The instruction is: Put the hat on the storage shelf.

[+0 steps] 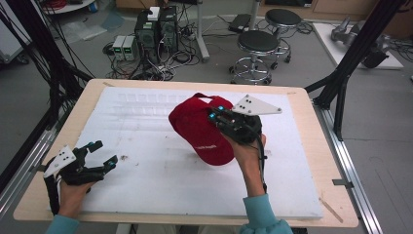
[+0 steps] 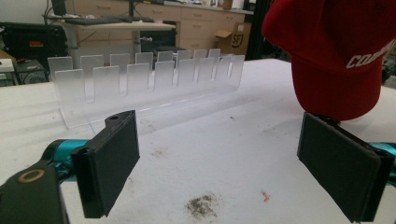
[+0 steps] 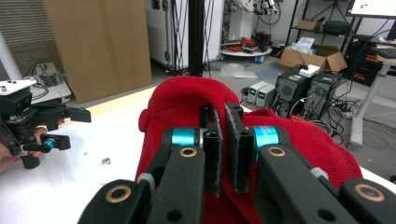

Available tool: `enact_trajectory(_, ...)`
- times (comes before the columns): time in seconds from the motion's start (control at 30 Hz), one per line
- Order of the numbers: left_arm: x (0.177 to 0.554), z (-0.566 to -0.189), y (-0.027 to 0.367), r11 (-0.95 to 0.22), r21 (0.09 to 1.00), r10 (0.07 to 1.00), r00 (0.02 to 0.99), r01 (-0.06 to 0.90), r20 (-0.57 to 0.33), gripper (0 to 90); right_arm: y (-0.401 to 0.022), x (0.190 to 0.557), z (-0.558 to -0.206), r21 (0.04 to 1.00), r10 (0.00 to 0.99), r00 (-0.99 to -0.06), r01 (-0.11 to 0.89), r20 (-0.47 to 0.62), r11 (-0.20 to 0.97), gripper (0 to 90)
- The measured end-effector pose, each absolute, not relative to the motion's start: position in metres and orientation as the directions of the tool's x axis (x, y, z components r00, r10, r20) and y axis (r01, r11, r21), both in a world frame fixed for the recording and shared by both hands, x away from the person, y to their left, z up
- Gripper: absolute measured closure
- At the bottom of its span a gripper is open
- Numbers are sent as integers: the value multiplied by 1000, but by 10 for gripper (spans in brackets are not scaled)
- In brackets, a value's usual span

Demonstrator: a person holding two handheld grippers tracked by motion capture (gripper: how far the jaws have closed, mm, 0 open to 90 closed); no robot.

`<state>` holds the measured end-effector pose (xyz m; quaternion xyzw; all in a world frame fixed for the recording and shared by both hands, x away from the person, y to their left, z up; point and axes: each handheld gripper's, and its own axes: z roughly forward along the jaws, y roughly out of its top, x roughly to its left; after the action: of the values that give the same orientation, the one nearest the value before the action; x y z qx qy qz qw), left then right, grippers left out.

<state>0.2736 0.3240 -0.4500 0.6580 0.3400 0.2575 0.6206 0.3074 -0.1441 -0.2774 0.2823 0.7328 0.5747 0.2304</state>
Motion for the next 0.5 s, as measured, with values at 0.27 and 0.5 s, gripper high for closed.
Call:
enact_trajectory(0.27,271,-431,323,36,991,745,658,130,-114,131,-141,307,-277,973,683,-730,156,-2,170,863)
enact_trajectory(0.5,274,-409,314,16,992,735,671,122,-95,131,-134,307,-275,972,684,-729,159,-1,172,863)
